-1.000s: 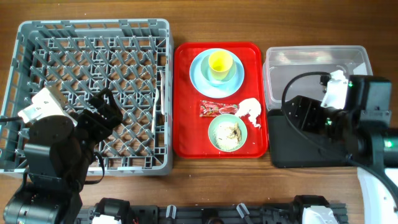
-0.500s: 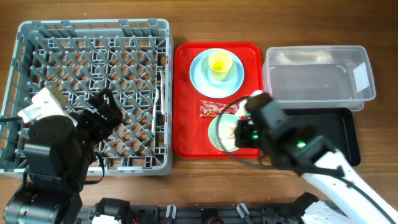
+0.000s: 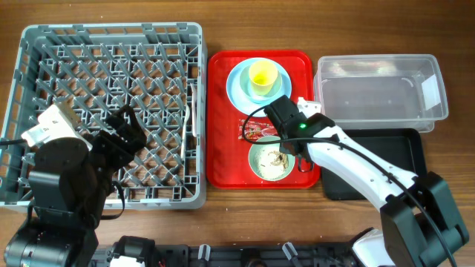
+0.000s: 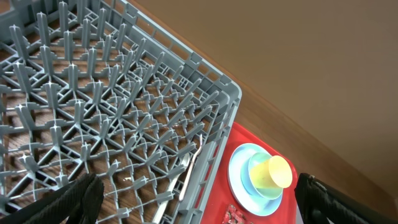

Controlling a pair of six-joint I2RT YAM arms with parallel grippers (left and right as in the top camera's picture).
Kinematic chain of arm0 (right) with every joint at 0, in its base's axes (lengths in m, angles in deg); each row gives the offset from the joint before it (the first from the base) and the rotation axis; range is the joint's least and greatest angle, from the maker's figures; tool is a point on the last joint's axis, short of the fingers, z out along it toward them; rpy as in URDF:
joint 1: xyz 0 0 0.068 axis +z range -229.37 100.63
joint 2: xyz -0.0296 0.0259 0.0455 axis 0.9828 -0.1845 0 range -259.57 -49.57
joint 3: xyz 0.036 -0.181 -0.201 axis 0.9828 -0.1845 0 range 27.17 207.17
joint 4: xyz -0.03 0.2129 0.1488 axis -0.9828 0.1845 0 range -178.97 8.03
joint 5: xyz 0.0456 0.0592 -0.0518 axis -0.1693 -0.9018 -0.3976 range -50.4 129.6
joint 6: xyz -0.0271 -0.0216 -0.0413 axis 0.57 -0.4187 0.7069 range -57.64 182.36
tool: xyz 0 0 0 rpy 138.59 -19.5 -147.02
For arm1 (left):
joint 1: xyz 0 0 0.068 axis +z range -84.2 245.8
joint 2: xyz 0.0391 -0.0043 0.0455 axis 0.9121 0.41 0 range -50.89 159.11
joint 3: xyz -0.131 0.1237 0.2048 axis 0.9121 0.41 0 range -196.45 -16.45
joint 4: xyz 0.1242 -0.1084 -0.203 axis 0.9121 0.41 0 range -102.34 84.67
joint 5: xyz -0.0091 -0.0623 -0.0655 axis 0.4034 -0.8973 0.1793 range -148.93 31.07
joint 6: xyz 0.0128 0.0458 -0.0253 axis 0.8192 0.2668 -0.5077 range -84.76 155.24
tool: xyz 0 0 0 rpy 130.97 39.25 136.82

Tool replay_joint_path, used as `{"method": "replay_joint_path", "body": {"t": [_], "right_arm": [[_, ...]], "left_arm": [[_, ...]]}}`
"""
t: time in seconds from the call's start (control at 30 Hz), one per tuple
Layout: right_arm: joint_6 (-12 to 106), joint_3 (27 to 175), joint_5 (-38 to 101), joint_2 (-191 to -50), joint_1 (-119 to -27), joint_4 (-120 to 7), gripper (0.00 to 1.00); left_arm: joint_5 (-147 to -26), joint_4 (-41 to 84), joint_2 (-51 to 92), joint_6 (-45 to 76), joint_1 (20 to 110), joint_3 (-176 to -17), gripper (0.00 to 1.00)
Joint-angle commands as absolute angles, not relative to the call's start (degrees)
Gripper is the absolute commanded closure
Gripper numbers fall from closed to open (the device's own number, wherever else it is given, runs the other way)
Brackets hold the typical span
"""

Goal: Sort waste into correct bins and load items into the dishwasher rack
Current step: 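Move the right gripper over the tray toward the white tissue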

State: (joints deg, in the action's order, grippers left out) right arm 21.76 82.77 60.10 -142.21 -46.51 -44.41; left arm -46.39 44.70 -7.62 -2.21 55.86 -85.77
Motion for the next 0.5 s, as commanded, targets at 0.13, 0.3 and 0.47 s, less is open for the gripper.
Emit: {"method": "replay_joint_path", "body": {"t": [0.13, 0.3, 0.47], "right_arm": [[26.61, 82.53, 40.99, -142.91, -46.55, -44.81, 0.96], [30.16, 82.53, 27.66, -142.91, -46.48, -45.75, 0.96], [37.87, 82.53, 26.39, -142.91, -44.65, -47.63, 0.96]], "left_arm": [[-46.04, 44.57, -7.71, -2.95, 56.28, -86.20, 0.00], [-46.04, 44.57, -7.71, -2.95, 56.28, -86.20, 0.00], [-46.04, 44.57, -7.71, -2.95, 56.28, -86.20, 0.00]]}}
